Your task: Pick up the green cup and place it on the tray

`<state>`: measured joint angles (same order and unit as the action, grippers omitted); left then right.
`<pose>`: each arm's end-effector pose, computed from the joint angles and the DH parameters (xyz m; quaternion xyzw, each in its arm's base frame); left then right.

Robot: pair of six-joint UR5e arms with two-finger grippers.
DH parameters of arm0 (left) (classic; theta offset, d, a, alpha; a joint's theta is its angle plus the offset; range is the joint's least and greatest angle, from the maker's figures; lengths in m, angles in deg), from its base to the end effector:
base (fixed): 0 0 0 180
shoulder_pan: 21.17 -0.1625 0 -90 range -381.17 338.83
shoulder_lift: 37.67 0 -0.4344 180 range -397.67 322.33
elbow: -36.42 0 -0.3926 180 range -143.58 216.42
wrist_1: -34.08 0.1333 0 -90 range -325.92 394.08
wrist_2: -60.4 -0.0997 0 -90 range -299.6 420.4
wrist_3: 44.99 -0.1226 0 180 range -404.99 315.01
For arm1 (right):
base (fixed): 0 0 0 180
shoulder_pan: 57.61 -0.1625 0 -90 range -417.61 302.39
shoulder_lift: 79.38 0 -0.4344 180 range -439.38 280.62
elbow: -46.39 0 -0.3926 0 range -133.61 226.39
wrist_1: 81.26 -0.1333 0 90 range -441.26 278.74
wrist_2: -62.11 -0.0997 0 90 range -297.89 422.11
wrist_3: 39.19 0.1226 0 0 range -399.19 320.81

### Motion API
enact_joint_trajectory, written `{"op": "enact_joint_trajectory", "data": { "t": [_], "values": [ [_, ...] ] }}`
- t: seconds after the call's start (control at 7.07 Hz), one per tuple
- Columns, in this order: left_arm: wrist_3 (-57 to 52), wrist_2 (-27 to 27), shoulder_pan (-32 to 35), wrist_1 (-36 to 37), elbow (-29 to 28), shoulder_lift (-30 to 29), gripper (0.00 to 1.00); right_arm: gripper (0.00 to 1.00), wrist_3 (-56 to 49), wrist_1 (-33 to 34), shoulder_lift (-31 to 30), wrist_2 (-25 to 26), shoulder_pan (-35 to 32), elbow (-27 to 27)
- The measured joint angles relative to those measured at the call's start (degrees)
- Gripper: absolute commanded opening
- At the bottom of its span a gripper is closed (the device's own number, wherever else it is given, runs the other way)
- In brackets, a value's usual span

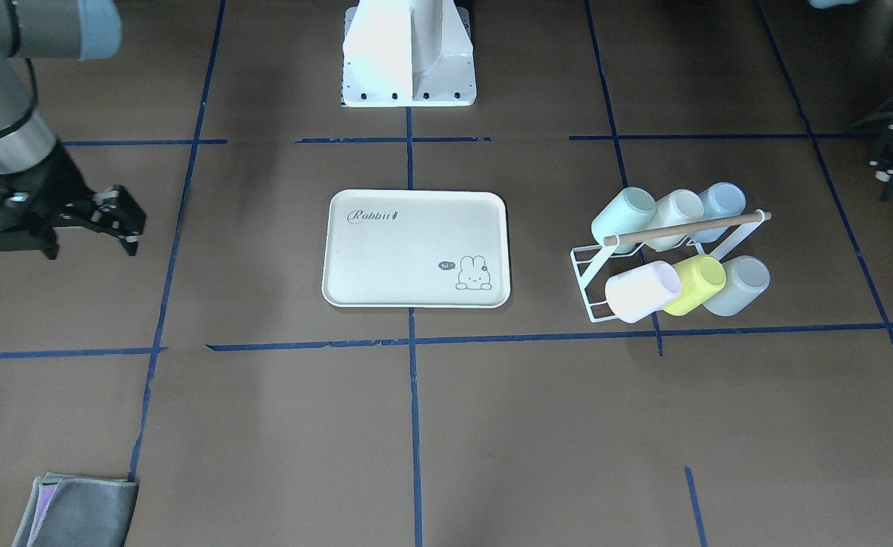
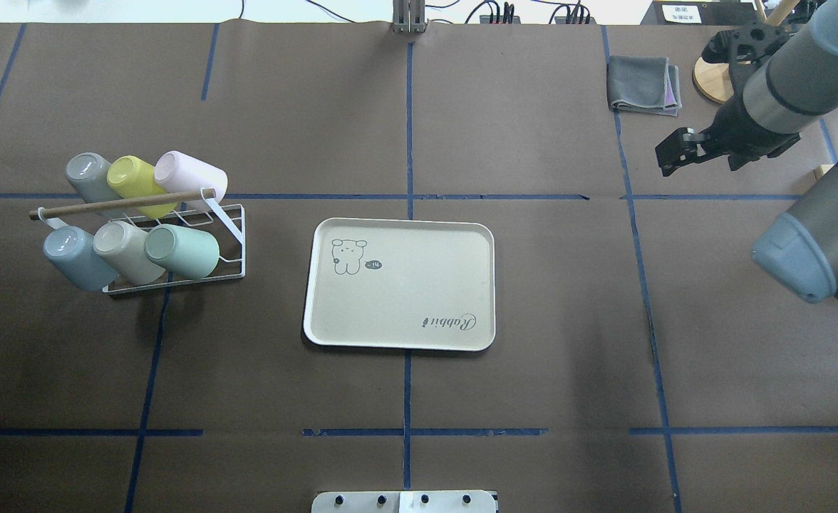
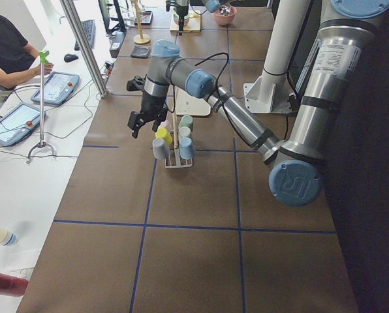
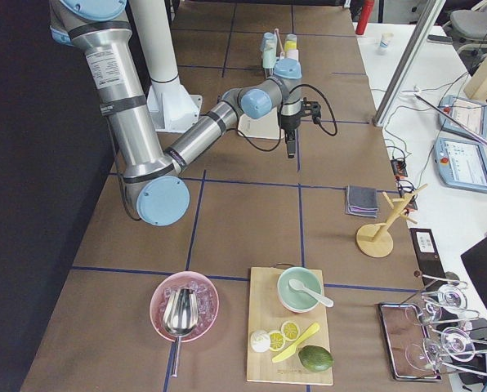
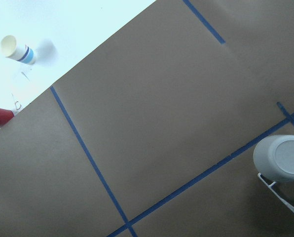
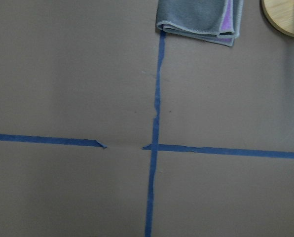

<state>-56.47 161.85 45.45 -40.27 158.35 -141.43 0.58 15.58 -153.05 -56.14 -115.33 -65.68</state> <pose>0.1079 -0.5242 0.3576 0.2465 0.1226 0.3125 0.9091 -0.2415 -0.5232 0.3754 0.0752 -0.3450 -0.0053 0.9356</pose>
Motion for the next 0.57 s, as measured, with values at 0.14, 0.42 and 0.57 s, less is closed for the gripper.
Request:
{"op": "enact_joint_trajectory", "data": {
  "t": [0.14,0.42,0.57],
  "values": [
    [-1.0,-8.8,-6.3,3.0,3.5,-0.4,0.99,1.0,-3.8,0.0,-1.7,-2.2,-2.7,0.5],
    [-8.9,-25.5,-17.9,10.7,9.2,-1.4,0.99,1.0,-7.8,0.0,-3.2,-5.5,-5.9,2.1],
    [-15.6,-32.1,-22.5,13.1,10.8,-2.5,0.99,1.0,-8.2,0.0,-3.4,-6.5,-6.7,2.6]
  ]
}}
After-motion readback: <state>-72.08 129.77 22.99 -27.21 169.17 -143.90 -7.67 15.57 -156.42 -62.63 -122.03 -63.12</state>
